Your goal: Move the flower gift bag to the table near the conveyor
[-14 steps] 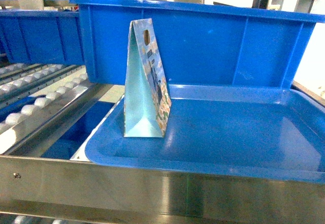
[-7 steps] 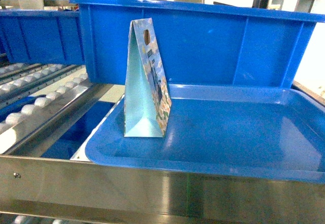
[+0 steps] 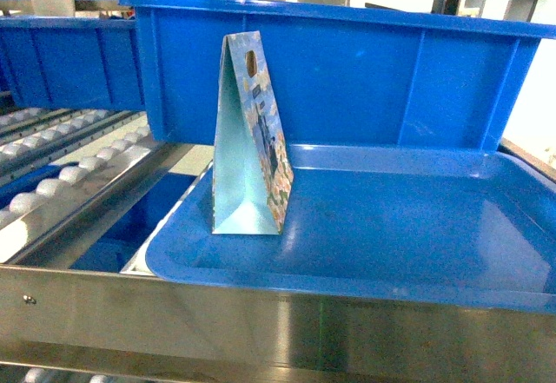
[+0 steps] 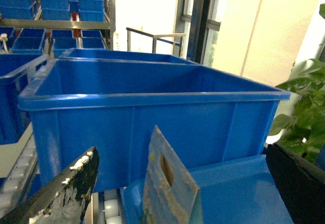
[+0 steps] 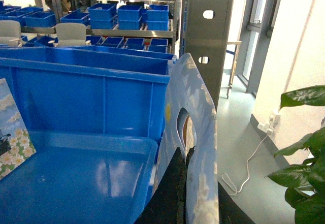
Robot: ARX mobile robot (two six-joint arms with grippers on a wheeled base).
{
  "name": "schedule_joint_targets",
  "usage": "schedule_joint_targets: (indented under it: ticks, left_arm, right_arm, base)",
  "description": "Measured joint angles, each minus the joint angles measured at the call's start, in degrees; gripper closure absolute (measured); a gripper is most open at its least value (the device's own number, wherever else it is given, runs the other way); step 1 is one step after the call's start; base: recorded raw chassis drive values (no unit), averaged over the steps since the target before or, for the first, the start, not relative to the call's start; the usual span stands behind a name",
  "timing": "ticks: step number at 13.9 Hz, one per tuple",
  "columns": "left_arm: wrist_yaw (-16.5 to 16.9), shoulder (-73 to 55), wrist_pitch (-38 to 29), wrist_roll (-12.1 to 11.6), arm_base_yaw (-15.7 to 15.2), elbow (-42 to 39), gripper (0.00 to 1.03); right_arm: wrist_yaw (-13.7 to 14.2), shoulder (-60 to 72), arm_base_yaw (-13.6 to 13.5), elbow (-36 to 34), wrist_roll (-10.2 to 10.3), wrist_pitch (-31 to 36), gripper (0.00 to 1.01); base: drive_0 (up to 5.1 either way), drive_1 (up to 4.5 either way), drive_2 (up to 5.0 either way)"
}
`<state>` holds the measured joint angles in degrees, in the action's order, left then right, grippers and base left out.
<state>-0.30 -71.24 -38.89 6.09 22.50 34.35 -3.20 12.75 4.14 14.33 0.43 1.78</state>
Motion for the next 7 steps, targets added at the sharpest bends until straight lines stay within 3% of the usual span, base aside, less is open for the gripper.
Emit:
schedule_joint_targets:
  ticks: [1,3,5,7]
  left_arm:
    - [-2.9,-3.3,0.7,-0.3,3.0,1.7,0.05]
    - [-9.1,-8.1,-1.0,-1.3,6.1,2.6,0.05]
    - [-12.9,-11.9,-2.9,-2.1,5.8,3.7,0.05]
    - [-12.1,-15.6,-2.2,-2.2,4.3,6.3,0.05]
  right_arm:
    - [0.0,0.0,0.0,0.0,0.0,0.0,0.99]
    - [0.0,0.0,0.0,0.0,0.0,0.0,0.99]
    - [0.0,0.0,0.0,0.0,0.0,0.0,0.99]
    - [0.0,0.0,0.0,0.0,0.0,0.0,0.99]
  base:
    - [0.0,0.0,0.0]
    - [0.0,0.0,0.0]
    - [0.0,0.0,0.0]
    - [0.0,0.0,0.0]
